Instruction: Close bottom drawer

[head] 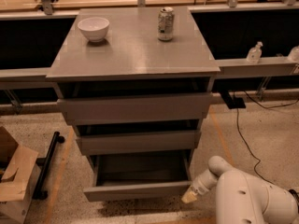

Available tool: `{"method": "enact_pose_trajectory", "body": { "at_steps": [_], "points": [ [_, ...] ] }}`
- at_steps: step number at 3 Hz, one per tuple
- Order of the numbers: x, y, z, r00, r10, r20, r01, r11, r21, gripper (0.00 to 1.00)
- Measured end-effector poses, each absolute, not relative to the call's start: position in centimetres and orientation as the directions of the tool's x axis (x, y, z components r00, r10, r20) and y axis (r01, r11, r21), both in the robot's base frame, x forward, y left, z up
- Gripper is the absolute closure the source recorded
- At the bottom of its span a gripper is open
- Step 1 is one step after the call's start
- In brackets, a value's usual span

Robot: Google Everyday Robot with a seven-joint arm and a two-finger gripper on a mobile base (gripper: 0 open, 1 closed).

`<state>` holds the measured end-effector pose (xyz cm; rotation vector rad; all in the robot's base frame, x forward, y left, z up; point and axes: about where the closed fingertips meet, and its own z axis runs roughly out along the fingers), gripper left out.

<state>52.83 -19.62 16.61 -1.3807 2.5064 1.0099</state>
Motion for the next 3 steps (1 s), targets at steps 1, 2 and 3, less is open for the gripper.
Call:
{"method": "enact_pose_trajectory", "body": {
  "at_steps": [1, 2, 3],
  "points": [
    [53.1, -19.6, 16.8, -0.575, -0.714, -0.4, -0.792, 0.363, 0.492, 1.0],
    [52.9, -19.4, 16.4, -0.58, -0.706, -0.406, -0.788, 0.359, 0.501, 1.0],
    [57.5, -17.2, 17.6, -0.486, -0.731, -0.479, -0.862, 0.313, 0.397, 1.0]
  ]
}}
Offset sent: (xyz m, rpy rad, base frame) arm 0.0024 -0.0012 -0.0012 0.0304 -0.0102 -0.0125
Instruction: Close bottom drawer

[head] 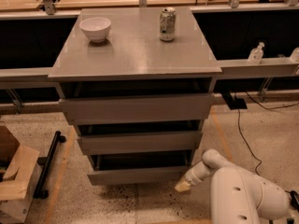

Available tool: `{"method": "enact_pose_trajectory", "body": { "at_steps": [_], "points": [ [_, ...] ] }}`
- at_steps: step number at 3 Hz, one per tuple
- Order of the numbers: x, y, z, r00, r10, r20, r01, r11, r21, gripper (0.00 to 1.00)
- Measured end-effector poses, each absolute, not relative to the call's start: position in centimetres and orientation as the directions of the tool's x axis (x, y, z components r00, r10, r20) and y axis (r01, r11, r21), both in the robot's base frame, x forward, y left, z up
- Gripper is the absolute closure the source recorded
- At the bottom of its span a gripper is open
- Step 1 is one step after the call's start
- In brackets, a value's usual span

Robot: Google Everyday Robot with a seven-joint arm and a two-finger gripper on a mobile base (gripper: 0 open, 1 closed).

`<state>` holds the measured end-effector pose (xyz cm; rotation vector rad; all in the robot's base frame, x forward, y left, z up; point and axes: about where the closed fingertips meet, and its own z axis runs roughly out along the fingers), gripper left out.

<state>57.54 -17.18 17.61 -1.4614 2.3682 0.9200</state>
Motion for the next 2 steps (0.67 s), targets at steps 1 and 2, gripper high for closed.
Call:
{"method": "enact_pose_trajectory", "body": {
  "at_steps": [1, 2],
  "points": [
    [66.8, -12.7, 23.1, -0.271, -0.742, -0.614, -0.963, 0.202, 0.181, 1.0],
    [71.5, -10.2, 26.7, -0.127, -0.729, -0.673, -0.989, 0.141, 0.035, 1.0]
  ]
}}
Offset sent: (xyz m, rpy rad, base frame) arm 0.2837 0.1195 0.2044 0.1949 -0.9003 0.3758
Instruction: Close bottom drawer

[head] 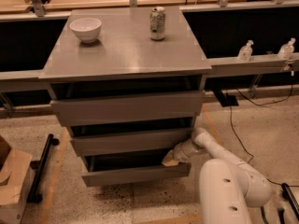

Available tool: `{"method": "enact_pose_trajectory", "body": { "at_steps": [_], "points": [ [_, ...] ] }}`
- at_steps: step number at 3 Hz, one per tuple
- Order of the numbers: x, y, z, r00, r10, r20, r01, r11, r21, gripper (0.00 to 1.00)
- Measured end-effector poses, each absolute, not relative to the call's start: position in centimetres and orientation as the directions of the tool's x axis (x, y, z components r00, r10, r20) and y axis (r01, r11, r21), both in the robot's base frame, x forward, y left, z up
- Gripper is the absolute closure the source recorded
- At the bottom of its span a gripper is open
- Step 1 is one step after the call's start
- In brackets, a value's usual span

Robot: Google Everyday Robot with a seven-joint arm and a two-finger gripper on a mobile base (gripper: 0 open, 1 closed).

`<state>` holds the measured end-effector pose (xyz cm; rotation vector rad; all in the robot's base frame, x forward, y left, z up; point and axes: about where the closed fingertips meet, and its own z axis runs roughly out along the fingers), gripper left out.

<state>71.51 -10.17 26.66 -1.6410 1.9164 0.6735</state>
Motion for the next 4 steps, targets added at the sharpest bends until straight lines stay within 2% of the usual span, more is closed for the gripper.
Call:
{"method": "enact_pose_trajectory", "body": {
  "at_steps": [3, 4],
  "points": [
    [69.3, -9.7, 25.7, -0.127, -0.729, -0.673, -0.99, 0.14, 0.035, 1.0],
    [67.6, -10.6, 23.9, -0.198, -0.745, -0.637, -0.98, 0.155, 0.123, 1.0]
  ]
}}
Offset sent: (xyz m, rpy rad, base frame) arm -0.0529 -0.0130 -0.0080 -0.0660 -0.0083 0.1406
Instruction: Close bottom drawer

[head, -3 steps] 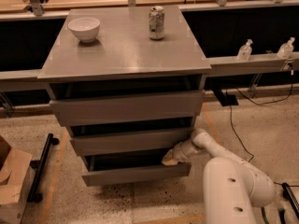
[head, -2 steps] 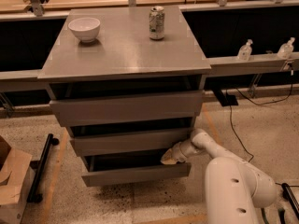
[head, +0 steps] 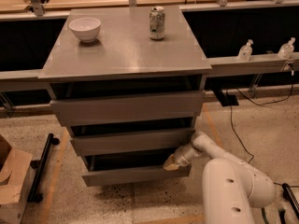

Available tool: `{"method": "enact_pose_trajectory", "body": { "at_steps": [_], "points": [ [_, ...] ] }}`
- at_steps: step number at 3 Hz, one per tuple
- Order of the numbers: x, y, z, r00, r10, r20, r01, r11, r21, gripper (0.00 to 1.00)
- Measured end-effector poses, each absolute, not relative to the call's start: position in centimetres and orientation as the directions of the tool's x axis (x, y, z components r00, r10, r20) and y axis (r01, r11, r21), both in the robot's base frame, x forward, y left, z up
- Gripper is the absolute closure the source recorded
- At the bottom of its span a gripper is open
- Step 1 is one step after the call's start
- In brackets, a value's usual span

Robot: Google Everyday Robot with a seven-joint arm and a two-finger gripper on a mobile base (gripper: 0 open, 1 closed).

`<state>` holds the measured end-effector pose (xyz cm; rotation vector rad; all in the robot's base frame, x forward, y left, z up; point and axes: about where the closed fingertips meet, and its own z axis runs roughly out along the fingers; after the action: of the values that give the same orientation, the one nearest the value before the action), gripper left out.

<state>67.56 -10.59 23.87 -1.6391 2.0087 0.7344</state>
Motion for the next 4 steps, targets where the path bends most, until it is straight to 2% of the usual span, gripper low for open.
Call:
{"method": "enact_pose_trajectory", "body": {
  "at_steps": [1, 2, 4],
  "points": [
    [63.4, -13.4, 21.7, -0.349, -0.758, -0.551, -0.932, 0.221, 0.286, 1.0],
    [59.6, -15.3, 20.6, -0.441, -0.752, -0.49, -0.884, 0.269, 0.383, 1.0],
    [62.1, -14.9, 17.4, -0.347, -0.767, -0.54, -0.933, 0.221, 0.286, 1.0]
  ]
}}
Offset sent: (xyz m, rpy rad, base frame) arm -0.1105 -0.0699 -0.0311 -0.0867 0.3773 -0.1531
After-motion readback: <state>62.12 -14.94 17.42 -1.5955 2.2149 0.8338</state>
